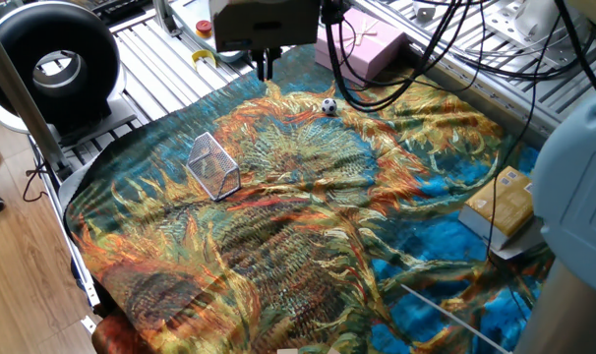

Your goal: Push the soccer ball into the goal

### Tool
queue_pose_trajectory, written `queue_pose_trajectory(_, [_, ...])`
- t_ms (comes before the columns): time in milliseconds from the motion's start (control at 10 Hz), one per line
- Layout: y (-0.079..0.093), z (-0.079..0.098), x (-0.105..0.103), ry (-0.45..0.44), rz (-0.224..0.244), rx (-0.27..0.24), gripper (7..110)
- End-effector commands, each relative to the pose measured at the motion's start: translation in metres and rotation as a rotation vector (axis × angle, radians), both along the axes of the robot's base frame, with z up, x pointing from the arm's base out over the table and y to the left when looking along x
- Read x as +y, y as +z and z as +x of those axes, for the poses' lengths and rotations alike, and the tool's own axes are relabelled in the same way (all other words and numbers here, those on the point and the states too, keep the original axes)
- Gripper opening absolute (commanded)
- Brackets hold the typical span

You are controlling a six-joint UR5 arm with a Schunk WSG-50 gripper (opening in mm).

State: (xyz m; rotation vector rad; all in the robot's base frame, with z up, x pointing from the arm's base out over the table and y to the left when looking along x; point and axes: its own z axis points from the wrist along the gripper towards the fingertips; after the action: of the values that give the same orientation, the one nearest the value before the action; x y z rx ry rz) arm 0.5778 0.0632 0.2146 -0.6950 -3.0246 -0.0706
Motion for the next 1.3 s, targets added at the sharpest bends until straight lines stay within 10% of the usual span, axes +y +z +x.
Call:
queue_pose_trajectory(0, [-0.001,-0.020,-0.011,0.124,-0.023,0.071,7])
queue_pose_trajectory(200, [0.000,-0.030,-0.035,0.303,-0.102,0.117,7])
queue_pose_trajectory(400, [0.001,-0.011,-0.054,0.257,-0.191,0.051,7])
queue_pose_trajectory(800, [-0.001,0.012,-0.047,0.149,-0.176,-0.046,7])
queue_pose_trajectory(1200, [-0.002,0.006,-0.036,0.141,-0.128,-0.025,7])
